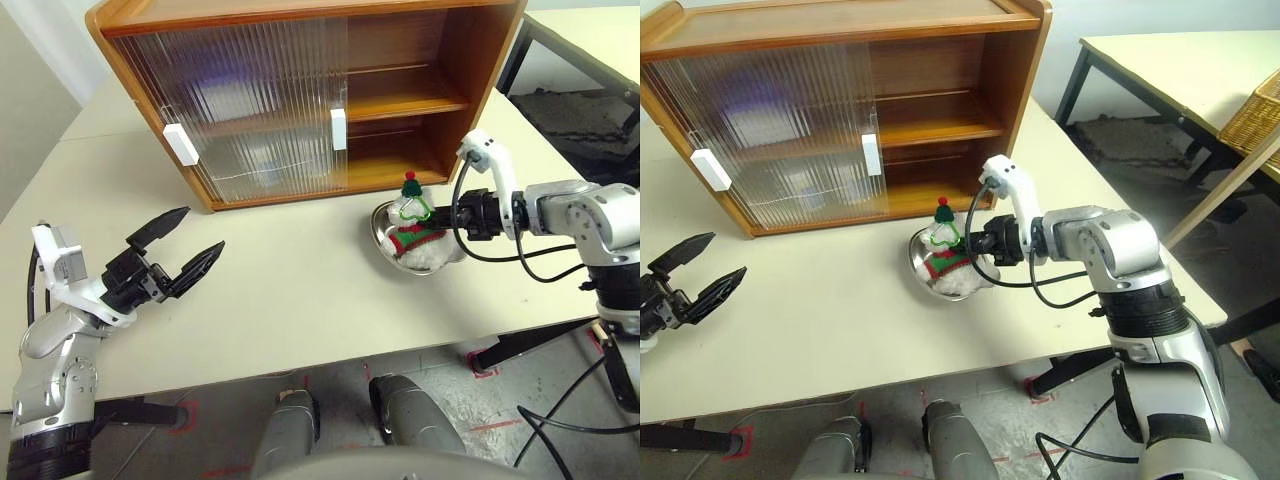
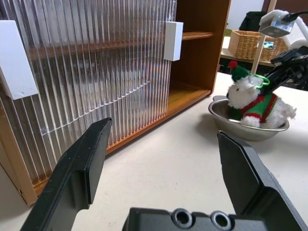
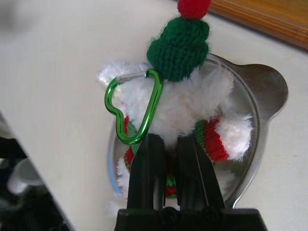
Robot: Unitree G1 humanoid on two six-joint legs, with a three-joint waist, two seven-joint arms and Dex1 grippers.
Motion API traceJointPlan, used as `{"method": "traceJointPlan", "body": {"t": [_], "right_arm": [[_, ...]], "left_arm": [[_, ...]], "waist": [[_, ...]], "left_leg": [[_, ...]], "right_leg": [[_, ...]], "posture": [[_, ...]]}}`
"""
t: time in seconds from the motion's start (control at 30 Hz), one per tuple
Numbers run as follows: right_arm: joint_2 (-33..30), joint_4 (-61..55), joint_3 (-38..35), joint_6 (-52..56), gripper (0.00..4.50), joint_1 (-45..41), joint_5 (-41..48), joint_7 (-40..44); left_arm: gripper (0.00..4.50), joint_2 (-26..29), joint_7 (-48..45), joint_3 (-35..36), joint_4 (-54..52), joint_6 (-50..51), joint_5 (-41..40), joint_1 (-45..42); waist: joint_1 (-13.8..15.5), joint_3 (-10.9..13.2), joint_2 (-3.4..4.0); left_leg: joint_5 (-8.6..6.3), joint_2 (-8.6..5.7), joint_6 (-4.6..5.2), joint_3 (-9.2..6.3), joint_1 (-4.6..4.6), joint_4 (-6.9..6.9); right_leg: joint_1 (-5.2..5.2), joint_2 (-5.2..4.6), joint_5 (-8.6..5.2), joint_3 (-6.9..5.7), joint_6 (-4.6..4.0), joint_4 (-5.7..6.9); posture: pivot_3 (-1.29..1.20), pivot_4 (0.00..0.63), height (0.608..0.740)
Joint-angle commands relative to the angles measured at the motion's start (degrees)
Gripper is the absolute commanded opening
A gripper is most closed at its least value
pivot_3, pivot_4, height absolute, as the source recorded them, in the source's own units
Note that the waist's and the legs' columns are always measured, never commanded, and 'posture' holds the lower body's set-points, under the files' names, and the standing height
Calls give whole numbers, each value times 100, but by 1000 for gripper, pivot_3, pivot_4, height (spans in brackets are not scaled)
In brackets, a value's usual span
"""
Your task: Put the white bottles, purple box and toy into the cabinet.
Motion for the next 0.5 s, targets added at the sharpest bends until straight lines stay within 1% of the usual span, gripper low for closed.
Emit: {"method": "traceJointPlan", "body": {"t": [0.03, 0.13, 0.23, 0.33, 0.5], "right_arm": [[69, 79, -454, 253, 6, -421, 405, 62], [98, 281, -722, 363, 6, -841, 604, 42], [155, 769, -910, -35, 6, -1309, 468, -100], [644, 1450, -1310, -817, 6, -1750, 286, -676], [1079, 1810, -1504, -1529, 6, -1897, 128, -1131]], "left_arm": [[4500, 56, -42, -25, -18, -24, 67, 19], [4500, 57, -61, -24, 12, -32, 63, 8], [4500, 56, -69, -30, 42, -42, 65, -25], [4500, 52, -71, -47, 55, -50, 81, -48], [4500, 41, -50, -35, 29, -51, 86, -25]], "waist": [[-6, 0, 0], [-3, 0, -1], [-1, -2, -3], [-11, -3, -2], [-4, -4, -2]], "left_leg": [[0, 0, 0, 1, 1, 1], [0, 0, 0, 1, 2, 2], [1, 0, 0, -1, 2, 3], [1, 3, 1, -2, 2, 3], [1, 12, 1, -5, 0, -2]], "right_leg": [[1, 2, 0, 0, 0, 1], [0, 4, 1, 1, -1, 3], [0, 4, 1, 0, -2, 4], [-2, 3, 5, 1, -9, 4], [-13, 6, 16, -7, -24, 7]], "posture": [[-148, 89, 740], [-148, 86, 740], [-149, 84, 740], [-144, 81, 740], [-134, 78, 740]]}}
